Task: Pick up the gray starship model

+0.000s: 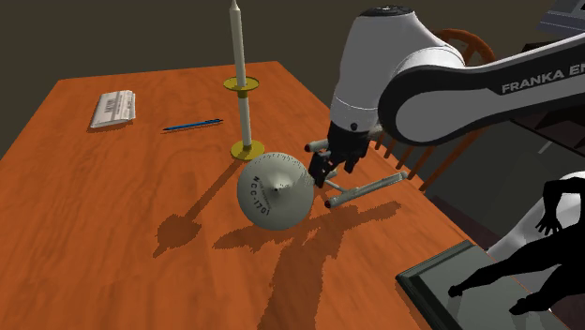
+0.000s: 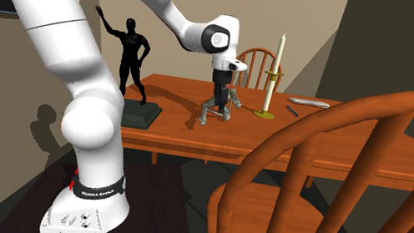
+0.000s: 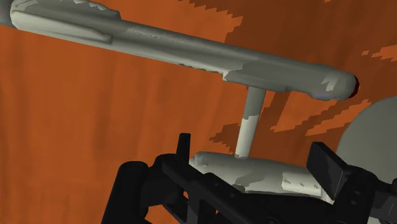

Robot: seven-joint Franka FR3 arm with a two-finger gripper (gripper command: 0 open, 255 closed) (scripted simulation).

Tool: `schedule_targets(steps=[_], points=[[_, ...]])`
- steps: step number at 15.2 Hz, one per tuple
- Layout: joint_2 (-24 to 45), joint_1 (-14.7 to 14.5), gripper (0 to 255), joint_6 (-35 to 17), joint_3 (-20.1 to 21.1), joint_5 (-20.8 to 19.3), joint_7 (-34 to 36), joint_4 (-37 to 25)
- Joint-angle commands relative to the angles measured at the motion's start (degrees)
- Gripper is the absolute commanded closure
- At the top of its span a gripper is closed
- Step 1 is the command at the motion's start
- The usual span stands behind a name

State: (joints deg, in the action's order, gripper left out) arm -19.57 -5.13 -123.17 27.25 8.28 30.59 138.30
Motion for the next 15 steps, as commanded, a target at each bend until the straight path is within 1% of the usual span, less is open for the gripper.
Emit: schedule_targets(steps=[1,3,4,13,15], points=[[1.0,0.1,0,-1.9,0.4,-0.2,0.3,0.9],[1.2,0.1,0,-2.3,0.5,-0.3,0.4,1.2],[1.2,0.1,255,-2.4,0.5,-0.3,0.4,1.2],[1.2,0.1,255,-2.3,0.5,-0.3,0.4,1.2],[0.4,0.0,255,-0.7,0.2,-0.1,0.2,0.2]])
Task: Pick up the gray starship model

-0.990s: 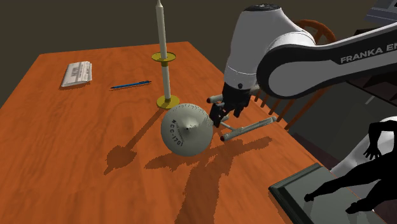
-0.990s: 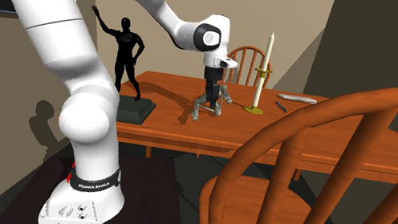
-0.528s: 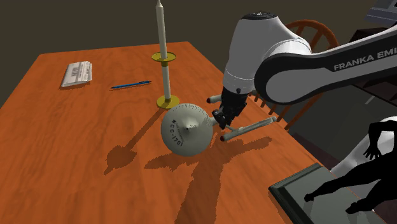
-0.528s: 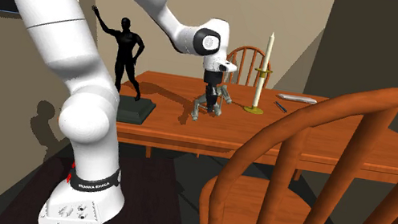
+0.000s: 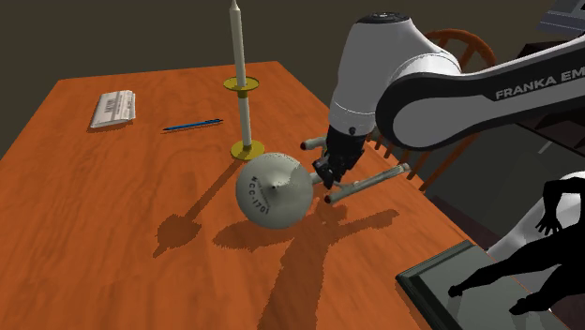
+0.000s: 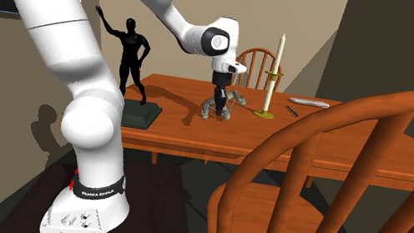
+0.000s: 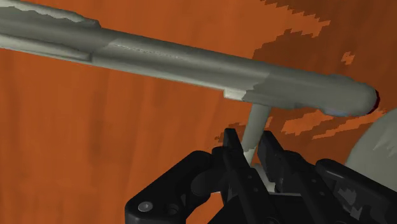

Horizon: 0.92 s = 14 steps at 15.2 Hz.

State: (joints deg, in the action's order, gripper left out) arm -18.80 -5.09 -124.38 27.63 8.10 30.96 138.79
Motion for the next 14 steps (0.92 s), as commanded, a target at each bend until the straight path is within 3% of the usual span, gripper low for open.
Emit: schedule_targets(steps=[1,14], points=[[-0.7,0.0,255,1.4,-0.3,0.1,-0.3,-0.8],[-3.7,0.0,255,11.3,-2.0,0.3,-1.0,-7.8]])
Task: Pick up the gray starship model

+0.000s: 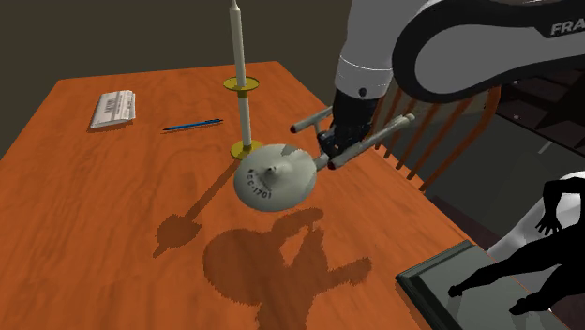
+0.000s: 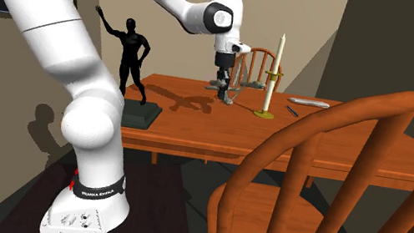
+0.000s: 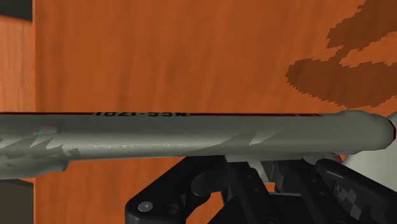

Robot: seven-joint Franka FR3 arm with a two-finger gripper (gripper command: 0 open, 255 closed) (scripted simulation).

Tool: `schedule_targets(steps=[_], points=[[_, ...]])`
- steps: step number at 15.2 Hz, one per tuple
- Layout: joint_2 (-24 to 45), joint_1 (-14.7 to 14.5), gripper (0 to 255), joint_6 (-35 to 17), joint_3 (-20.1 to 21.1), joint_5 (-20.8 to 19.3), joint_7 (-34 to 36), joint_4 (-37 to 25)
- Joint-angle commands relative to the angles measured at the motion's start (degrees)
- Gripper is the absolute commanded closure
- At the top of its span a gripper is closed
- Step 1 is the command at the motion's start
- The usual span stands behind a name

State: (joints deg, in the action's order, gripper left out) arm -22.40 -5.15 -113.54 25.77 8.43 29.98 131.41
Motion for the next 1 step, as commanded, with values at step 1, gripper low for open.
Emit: schedule_targets(steps=[1], points=[[-0.1,0.0,255,0.5,-0.1,0.0,0.0,-0.4]])
